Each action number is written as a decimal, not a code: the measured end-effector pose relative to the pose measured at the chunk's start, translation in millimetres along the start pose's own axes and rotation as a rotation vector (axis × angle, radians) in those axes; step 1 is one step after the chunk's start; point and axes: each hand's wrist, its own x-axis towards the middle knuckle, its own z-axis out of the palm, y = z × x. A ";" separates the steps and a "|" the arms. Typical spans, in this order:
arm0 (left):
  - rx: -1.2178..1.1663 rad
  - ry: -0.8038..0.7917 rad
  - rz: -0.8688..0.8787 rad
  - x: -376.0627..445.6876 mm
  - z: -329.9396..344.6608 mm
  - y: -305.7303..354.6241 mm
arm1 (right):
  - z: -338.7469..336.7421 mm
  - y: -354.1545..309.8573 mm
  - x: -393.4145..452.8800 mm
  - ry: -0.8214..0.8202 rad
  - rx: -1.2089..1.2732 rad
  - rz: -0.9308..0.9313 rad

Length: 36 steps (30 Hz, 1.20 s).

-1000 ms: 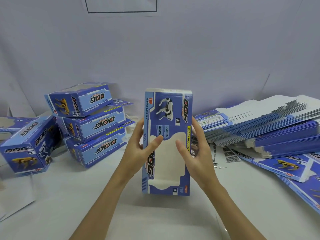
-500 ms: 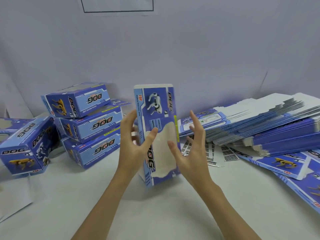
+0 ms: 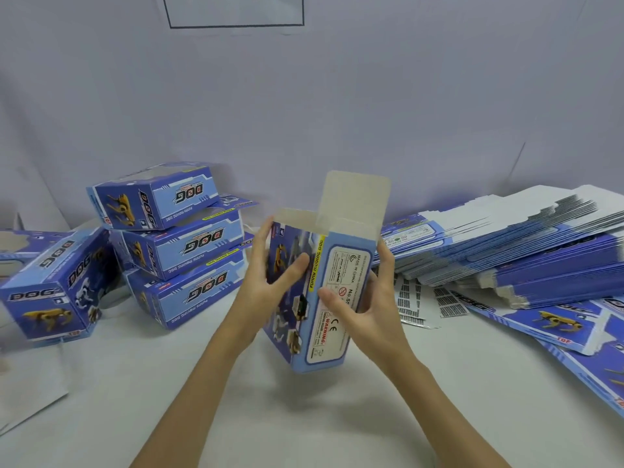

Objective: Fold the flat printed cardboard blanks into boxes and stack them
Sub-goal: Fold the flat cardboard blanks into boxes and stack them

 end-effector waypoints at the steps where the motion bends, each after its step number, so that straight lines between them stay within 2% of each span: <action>1: -0.075 -0.023 -0.040 2.3 -4.8 -4.2 | -1.9 1.4 1.0 -0.018 -0.010 -0.012; 4: -0.062 0.108 0.006 4.0 -10.1 -6.5 | -8.3 2.9 4.1 -0.001 -0.008 -0.078; 6: 0.075 0.167 0.082 1.1 -6.8 -5.2 | -11.4 2.2 5.4 0.025 -0.014 -0.107; 8: 0.176 0.145 0.191 -4.5 1.2 -5.4 | -12.2 1.8 6.3 0.030 -0.109 -0.142; 10: 0.016 0.066 0.250 -9.6 11.7 -4.9 | -10.9 -2.1 6.4 0.058 -0.148 -0.148; 12: -0.179 0.023 0.242 -13.3 21.1 -1.8 | -9.9 -7.0 6.2 0.058 -0.115 -0.178; 14: -0.237 0.029 0.224 -15.2 26.9 1.8 | -9.7 -9.0 5.3 0.014 -0.029 -0.192; 16: -0.232 0.054 0.200 -14.2 27.6 1.5 | -9.8 -10.2 4.1 -0.010 0.027 -0.163; 20: -0.149 0.072 0.105 -8.9 16.6 -3.5 | -7.4 -13.6 5.1 0.054 -0.040 -0.095; 23: -0.191 0.042 0.033 -6.7 13.9 -3.8 | -6.3 -14.3 6.8 0.082 -0.048 -0.055; 28: -0.207 0.020 0.057 -6.4 13.7 1.2 | -4.3 -12.7 8.3 0.144 -0.113 -0.149; 32: -0.248 0.004 0.038 -10.1 16.4 7.0 | -5.6 -10.9 8.2 0.161 -0.069 -0.113; 36: -0.230 0.053 0.161 -9.3 17.8 8.8 | -1.8 -12.2 4.5 0.163 -0.035 -0.121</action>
